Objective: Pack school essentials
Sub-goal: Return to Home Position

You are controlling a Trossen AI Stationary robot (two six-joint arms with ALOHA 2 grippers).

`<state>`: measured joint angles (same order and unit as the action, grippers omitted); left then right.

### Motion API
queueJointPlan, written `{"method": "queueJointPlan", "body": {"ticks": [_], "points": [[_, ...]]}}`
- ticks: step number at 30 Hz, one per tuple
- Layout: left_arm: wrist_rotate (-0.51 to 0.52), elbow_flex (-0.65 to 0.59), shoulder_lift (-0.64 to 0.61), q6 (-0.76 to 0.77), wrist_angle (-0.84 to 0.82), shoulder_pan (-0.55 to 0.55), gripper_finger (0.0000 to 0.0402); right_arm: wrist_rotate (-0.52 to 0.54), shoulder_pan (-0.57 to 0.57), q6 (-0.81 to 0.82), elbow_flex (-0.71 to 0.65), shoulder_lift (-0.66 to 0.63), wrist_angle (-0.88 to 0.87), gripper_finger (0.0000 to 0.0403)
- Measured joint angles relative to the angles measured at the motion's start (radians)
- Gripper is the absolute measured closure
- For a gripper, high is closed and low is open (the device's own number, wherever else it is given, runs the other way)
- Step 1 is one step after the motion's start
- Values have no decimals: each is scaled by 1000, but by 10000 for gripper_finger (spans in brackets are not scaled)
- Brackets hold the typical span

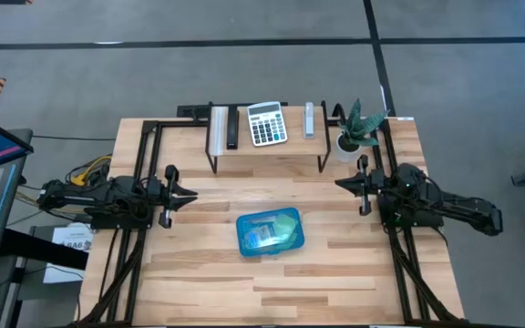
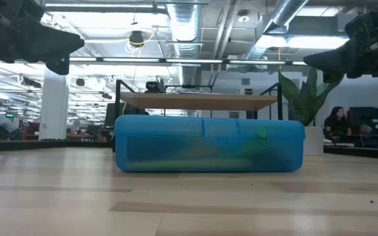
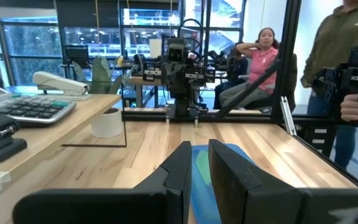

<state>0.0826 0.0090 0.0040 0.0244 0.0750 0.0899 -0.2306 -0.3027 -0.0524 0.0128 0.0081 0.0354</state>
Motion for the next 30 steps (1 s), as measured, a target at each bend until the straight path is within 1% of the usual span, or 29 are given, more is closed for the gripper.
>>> {"method": "queueJointPlan", "body": {"ticks": [6,16,23,30], "points": [[0,-1,0,4,3,0,359,6,0,0,0,-1,-2,394],[-11,-2,0,-4,23,0,359,98,-1,7,1,5,-14,382],[60,-2,0,-3,14,0,359,105,-1,-32,0,5,-17,380],[62,-2,0,-1,10,0,359,108,-1,-19,-1,5,-9,383]]}}
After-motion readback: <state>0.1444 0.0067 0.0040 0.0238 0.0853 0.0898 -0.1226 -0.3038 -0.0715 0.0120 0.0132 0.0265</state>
